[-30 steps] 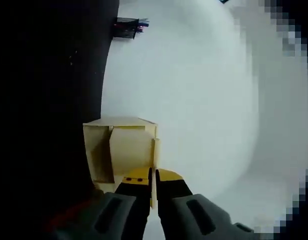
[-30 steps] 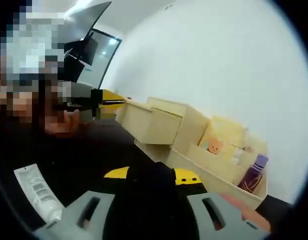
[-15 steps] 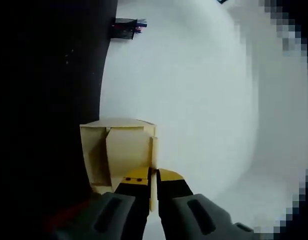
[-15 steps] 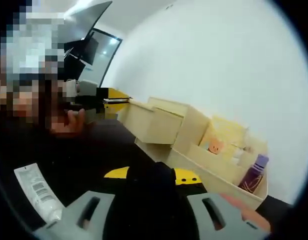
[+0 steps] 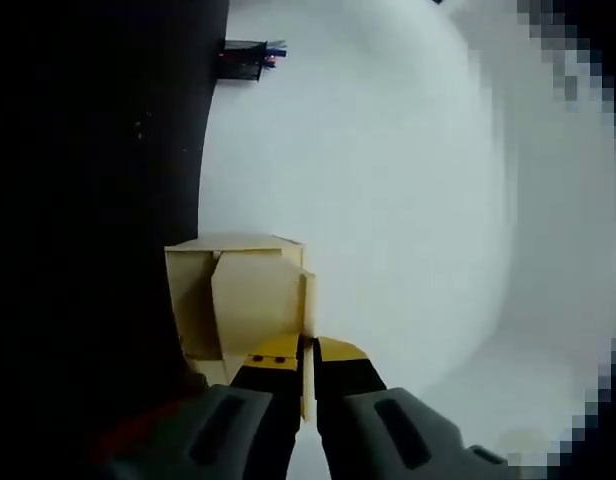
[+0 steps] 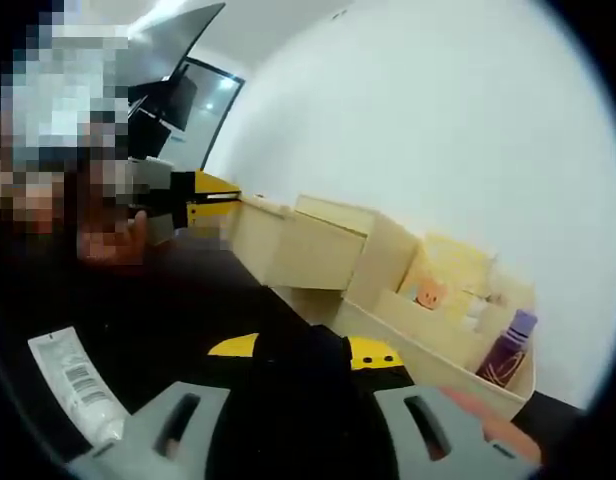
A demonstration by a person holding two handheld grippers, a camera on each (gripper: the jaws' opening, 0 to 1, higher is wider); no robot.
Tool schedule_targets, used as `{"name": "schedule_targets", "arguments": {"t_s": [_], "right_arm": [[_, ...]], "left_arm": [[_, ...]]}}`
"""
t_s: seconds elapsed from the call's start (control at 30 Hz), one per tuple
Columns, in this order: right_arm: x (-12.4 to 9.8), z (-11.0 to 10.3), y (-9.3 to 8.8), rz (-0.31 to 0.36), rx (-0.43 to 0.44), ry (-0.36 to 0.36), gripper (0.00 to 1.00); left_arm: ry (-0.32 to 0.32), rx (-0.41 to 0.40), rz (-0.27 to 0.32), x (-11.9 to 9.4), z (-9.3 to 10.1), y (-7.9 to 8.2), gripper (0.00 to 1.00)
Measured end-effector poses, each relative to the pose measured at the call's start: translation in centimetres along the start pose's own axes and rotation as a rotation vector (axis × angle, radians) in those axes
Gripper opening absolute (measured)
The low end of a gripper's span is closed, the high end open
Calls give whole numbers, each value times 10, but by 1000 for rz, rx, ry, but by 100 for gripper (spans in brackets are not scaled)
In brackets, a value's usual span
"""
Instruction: Open the drawer, pick up the cosmetic bottles from the table one by one, place them into the drawer, release the gripper, close the drawer, and move the gripper away
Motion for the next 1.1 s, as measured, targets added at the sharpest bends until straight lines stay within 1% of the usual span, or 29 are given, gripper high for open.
{"name": "schedule_targets", "arguments": {"t_s": [0.1, 0.23, 0.5, 0.57, 0.8, 0.93, 1.1], "right_arm": [[0, 0, 0, 2, 0, 0, 28], [0, 2, 0, 1, 1, -1, 28], [0, 2, 0, 0, -8, -1, 28], [0, 2, 0, -1, -10, -1, 28], [1, 3, -1, -2, -13, 0, 28], [0, 1, 0, -1, -13, 0, 28], [0, 0, -1, -3, -14, 0, 28]], "left_arm": [[-2, -7, -4, -7, 2, -2, 7], [-2, -14, -4, -21, 6, -2, 7], [-4, -8, -14, -34, 11, -1, 6], [-7, -9, -14, -34, 10, -1, 6], [3, -13, -19, -46, 13, -2, 6], [-6, -11, -19, -49, 16, 0, 6], [5, -21, -22, -52, 11, 2, 7]]}}
Point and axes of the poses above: the point that each gripper's makers call its tool centre point, and the gripper's own axes: x roughly forward along the fingers, z roughly to its right, y roughly out of its top, the point moved 1 cm from there along -x, roughly backward along the fingers, and after that the axes turned 7 degrees about z, right-handed, at the moved point
